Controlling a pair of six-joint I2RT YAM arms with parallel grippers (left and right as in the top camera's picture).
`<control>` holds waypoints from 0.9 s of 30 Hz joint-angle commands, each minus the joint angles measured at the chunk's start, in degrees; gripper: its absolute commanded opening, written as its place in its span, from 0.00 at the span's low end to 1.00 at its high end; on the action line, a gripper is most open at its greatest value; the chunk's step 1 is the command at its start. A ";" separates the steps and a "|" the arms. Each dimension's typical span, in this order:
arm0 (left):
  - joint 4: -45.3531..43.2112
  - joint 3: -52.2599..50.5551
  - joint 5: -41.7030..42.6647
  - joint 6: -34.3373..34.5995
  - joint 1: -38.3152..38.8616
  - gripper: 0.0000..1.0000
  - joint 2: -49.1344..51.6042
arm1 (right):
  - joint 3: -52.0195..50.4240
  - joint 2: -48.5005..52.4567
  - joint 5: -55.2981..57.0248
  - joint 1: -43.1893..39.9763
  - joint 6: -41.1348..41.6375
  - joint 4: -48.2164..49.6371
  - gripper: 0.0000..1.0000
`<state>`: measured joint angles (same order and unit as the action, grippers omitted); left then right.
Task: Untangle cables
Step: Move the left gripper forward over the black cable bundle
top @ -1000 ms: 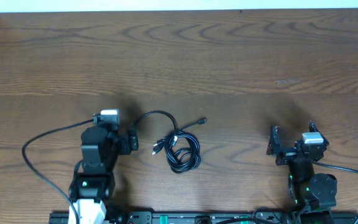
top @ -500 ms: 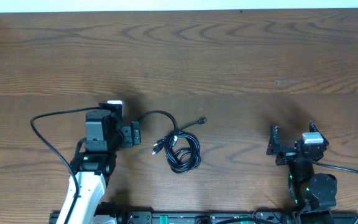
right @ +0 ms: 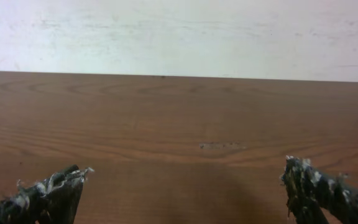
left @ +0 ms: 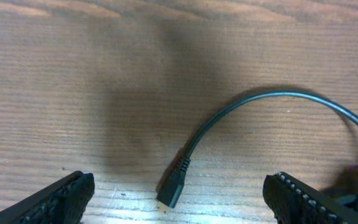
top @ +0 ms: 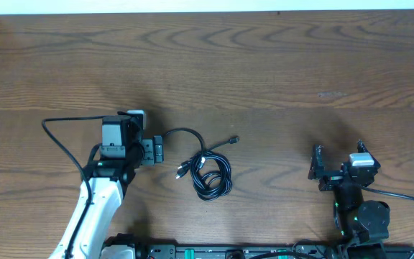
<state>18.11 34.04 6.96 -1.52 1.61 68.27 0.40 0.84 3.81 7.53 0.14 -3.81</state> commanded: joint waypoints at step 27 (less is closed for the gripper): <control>5.90 8.00 7.85 -9.20 8.83 0.91 8.94 | -0.09 -0.52 -0.33 0.07 -0.85 -0.26 0.99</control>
<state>23.33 40.71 13.72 -9.50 10.31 76.77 0.40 0.82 3.81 7.53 0.14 -3.81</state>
